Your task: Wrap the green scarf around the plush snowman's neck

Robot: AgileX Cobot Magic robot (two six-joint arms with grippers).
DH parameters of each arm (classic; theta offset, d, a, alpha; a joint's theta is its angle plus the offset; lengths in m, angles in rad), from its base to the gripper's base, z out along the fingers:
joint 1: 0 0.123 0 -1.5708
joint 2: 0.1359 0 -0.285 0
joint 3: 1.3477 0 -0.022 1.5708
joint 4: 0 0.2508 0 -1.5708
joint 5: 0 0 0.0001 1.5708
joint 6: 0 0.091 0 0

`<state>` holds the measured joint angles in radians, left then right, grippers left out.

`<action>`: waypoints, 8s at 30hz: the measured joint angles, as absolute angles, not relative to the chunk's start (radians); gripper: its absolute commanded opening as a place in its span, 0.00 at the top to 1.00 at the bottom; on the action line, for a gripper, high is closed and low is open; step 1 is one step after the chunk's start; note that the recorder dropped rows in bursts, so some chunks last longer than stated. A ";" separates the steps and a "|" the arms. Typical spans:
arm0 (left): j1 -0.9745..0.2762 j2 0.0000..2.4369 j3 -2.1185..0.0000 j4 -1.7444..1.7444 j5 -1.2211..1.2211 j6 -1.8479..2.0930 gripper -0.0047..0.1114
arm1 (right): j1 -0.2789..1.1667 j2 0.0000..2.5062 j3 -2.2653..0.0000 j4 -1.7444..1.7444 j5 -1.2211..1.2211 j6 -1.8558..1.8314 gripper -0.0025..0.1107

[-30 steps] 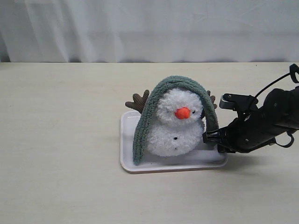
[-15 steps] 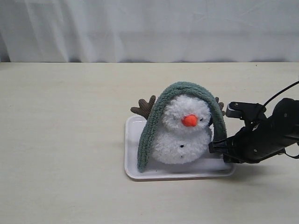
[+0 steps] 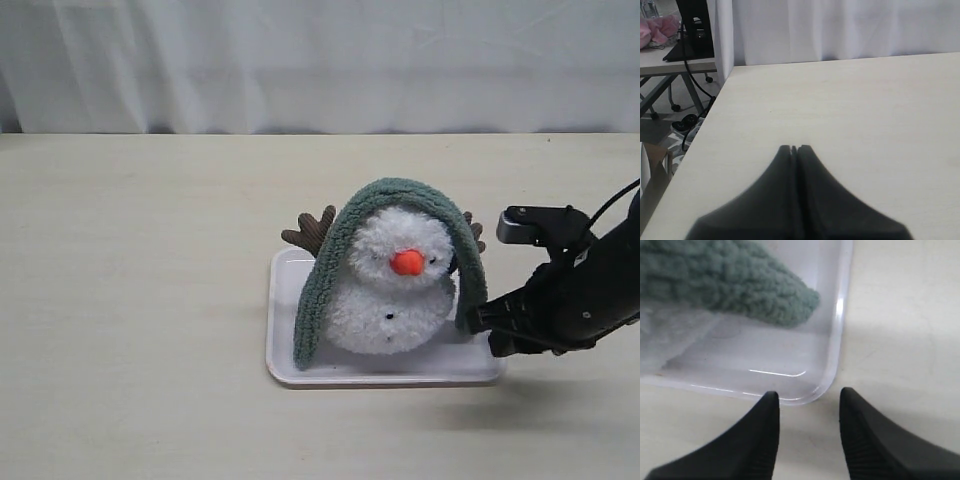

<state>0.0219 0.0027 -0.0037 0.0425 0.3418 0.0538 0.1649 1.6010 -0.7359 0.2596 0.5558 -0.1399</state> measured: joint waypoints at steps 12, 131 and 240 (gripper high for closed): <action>0.022 0.003 -0.004 0.042 0.342 0.054 0.96 | 0.165 1.315 -0.786 0.257 0.576 -0.201 0.64; 0.022 0.003 -0.004 0.042 0.342 0.054 0.96 | 0.246 1.628 -1.306 0.566 0.835 -1.020 0.94; 0.022 0.003 -0.004 0.042 0.342 0.054 0.96 | 0.348 1.579 -1.124 0.195 0.784 -0.282 0.94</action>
